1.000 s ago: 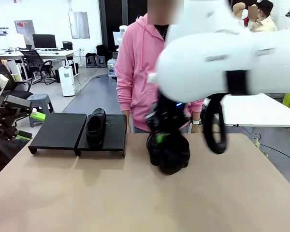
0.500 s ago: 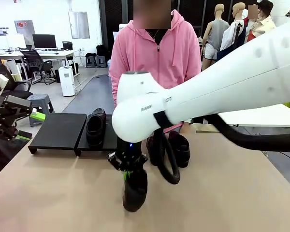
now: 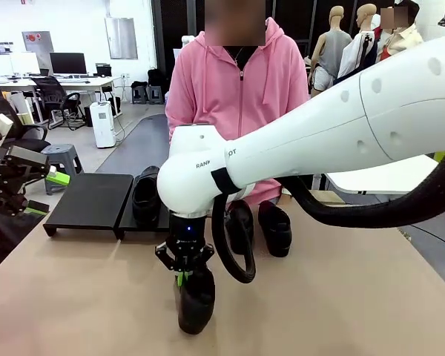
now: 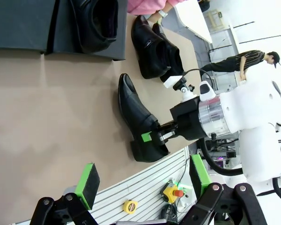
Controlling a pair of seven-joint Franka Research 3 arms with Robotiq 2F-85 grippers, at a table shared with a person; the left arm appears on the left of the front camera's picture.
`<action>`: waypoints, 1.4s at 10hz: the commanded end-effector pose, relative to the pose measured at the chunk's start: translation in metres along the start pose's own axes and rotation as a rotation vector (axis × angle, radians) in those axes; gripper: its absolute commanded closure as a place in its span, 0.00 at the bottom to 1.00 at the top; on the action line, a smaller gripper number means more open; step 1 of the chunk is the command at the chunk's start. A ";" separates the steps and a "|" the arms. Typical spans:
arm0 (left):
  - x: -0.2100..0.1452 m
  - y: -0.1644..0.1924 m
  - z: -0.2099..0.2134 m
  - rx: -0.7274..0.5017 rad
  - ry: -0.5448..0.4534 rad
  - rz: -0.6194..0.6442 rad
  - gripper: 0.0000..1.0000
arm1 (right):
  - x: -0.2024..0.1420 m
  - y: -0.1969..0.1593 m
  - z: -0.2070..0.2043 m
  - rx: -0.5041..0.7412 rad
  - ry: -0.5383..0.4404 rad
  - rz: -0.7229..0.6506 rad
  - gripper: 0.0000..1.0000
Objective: Organize the shoes by placing them on the stand.
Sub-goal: Pick up one Shoe and place it in the middle of the table.
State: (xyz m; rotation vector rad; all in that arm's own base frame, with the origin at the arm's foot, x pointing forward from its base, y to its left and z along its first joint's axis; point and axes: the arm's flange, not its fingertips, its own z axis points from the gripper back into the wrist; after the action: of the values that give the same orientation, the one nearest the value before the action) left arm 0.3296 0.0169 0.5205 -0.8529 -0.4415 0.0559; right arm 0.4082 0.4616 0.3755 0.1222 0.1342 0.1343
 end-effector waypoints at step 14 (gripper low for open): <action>0.001 -0.001 0.001 -0.023 -0.005 0.005 0.00 | -0.155 -0.433 0.184 0.470 -0.350 0.000 0.00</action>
State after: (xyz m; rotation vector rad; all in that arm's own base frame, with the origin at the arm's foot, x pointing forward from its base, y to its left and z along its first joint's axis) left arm 0.3296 0.0174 0.5205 -0.8534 -0.4415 0.0576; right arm 0.3467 0.0030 0.5340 0.5672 -0.1499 0.0494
